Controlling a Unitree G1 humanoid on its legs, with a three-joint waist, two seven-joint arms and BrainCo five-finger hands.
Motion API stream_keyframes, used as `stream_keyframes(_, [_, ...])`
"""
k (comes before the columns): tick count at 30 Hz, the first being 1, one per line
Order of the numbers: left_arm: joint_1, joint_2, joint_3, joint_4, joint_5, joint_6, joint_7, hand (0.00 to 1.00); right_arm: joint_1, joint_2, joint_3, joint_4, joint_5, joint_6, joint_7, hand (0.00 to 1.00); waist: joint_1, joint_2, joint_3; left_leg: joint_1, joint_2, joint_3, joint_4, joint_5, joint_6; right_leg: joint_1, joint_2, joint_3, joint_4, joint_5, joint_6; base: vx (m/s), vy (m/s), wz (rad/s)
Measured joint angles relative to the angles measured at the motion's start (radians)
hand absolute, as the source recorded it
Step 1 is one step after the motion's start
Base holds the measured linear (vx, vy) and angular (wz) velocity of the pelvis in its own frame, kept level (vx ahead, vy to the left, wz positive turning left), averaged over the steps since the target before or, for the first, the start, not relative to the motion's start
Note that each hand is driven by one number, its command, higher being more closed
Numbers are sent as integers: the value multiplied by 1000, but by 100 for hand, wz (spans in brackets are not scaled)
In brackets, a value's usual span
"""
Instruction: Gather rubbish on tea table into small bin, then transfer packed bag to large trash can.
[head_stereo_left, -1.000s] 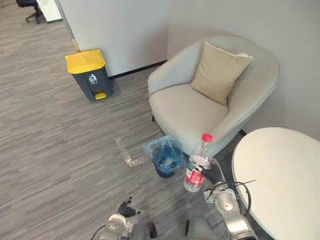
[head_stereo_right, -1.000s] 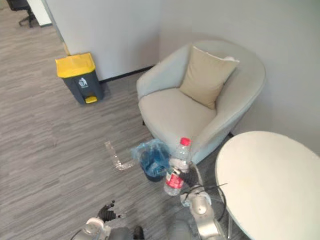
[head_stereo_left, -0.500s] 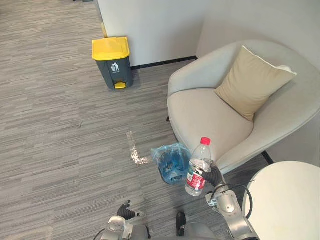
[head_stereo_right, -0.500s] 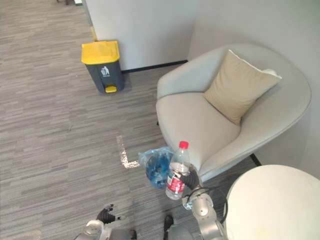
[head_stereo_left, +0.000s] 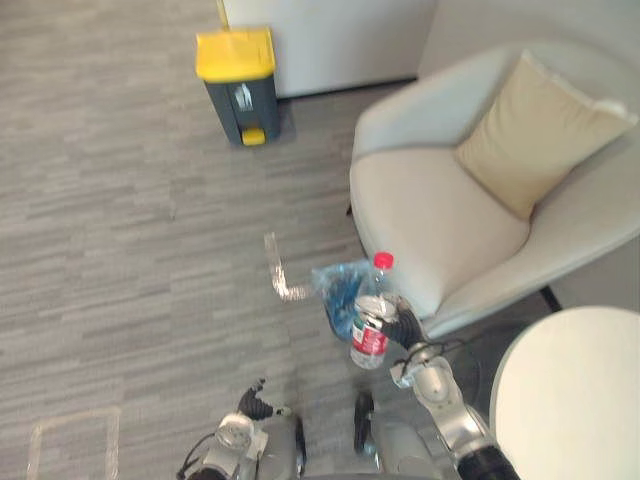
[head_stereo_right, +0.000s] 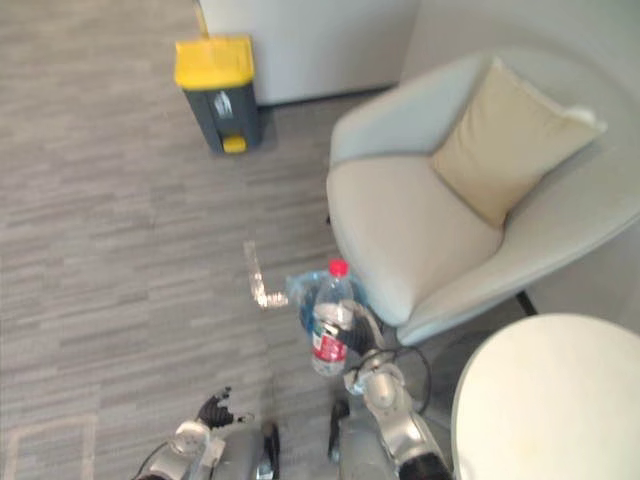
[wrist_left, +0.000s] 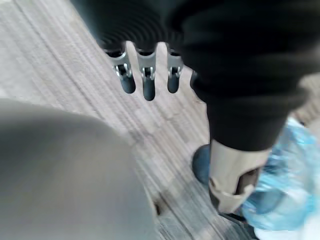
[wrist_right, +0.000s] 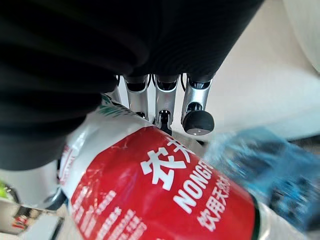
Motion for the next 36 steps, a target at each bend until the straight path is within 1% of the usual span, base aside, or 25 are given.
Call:
stream_keyframes(2, [-25, -4, 29, -29, -40, -10, 19, 0, -50, -30, -2, -3, -12, 7, -23, 100, 13, 15, 44, -100, 11, 0, 80, -18, 5, -95, -1, 1, 64, -7, 0, -221, -29, -6])
stream_keyframes(3, [-41, -6, 59, -52, -58, -15, 33, 0, -81, -48, -9, -9, -12, 13, -40, 100, 19, 16, 63, -171, 20, -1, 130, -24, 10, -162, -1, 0, 103, -7, -3, -204, -33, -5])
stream_keyframes(4, [-47, -6, 68, -67, -66, -15, 39, 0, -92, -49, -9, -16, -12, 16, -45, 100, 22, 15, 64, -214, 24, -2, 151, -26, 10, -203, 0, -1, 119, -7, -4, -225, -36, -1])
stream_keyframes(5, [-65, -11, 103, -106, -90, -17, 44, 0, -129, -61, -18, -44, -11, 24, -60, 100, 27, 14, 71, -323, 41, -4, 199, -34, 14, -298, 2, -12, 142, -7, -3, -178, -33, 4])
stream_keyframes(6, [-89, -15, 123, -139, -98, -17, 57, 0, -165, -74, -24, -62, -9, 25, -71, 100, 33, 13, 92, -382, 55, -6, 226, -31, 16, -350, 2, -20, 162, -4, -6, -169, -32, 6])
stream_keyframes(8, [-114, -31, 139, -174, -119, -18, 61, 0, -217, -93, -28, -85, -8, 28, -82, 100, 44, 12, 100, -473, 63, -14, 264, -29, 16, -429, 0, -31, 188, -2, -9, -120, -22, 12])
stream_keyframes(9, [-133, -41, 153, -203, -128, -19, 64, 0, -268, -105, -35, -94, -6, 29, -89, 100, 46, 8, 118, -526, 66, -18, 277, -21, 17, -477, -5, -39, 201, 2, -15, -126, -19, 17])
stream_keyframes(11, [-159, -49, 176, -253, -145, -20, 80, 0, -341, -128, -38, -94, -1, 33, -106, 100, 52, -2, 134, -600, 68, -24, 292, -12, 15, -546, -8, -46, 217, 6, -22, -85, -16, 14])
stream_keyframes(12, [-182, -43, 182, -272, -156, -19, 80, 0, -387, -149, -40, -93, 14, 36, -112, 100, 60, -8, 149, -639, 67, -28, 293, -3, 12, -582, -12, -51, 225, 9, -27, -52, -9, 15])
stream_keyframes(14, [-210, -44, 200, -315, -182, -22, 85, 0, -460, -189, -47, -93, 26, 41, -123, 100, 68, -11, 179, -698, 65, -41, 302, 8, 9, -636, -21, -68, 240, 17, -38, -30, 2, 19])
stream_keyframes(16, [-237, -46, 213, -347, -200, -40, 99, 0, -523, -235, -50, -88, 54, 48, -138, 100, 75, -11, 186, -773, 63, -64, 319, 14, 2, -697, -26, -89, 257, 15, -40, -9, 20, 19])
stream_keyframes(18, [-258, -47, 212, -361, -203, -40, 99, 0, -566, -263, -54, -79, 63, 55, -150, 100, 81, -12, 193, -804, 58, -79, 324, 17, -3, -723, -31, -98, 272, 10, -47, -10, 19, 21])
stream_keyframes(20, [-260, -49, 212, -383, -203, -44, 99, 0, -599, -277, -70, -70, 91, 55, -162, 100, 83, -14, 195, -825, 48, -87, 324, 21, -8, -748, -40, -100, 289, 1, -37, -21, 13, 21])
stream_keyframes(21, [-259, -50, 211, -392, -204, -48, 98, 0, -616, -284, -79, -63, 94, 55, -172, 100, 88, -15, 195, -836, 47, -90, 324, 22, -10, -756, -41, -102, 290, -2, -38, -29, 16, 11])
stream_keyframes(24, [-260, -50, 211, -411, -212, -58, 97, 0, -657, -294, -89, -33, 104, 56, -197, 100, 89, -14, 195, -861, 44, -107, 323, 30, -13, -768, -44, -121, 287, -5, -34, -39, 22, 10])
stream_keyframes(29, [-260, -49, 201, -437, -213, -63, 96, 0, -697, -296, -87, -2, 122, 56, -209, 100, 92, -15, 194, -888, 31, -117, 307, 47, -13, -790, -57, -134, 285, -8, -31, -37, 23, 13])
stream_keyframes(36, [-260, -43, 190, -436, -212, -65, 95, 0, -747, -296, -96, -2, 132, 56, -241, 100, 92, -17, 191, -890, 27, -121, 285, 58, -21, -797, -60, -137, 277, -8, -31, -12, 11, 3])
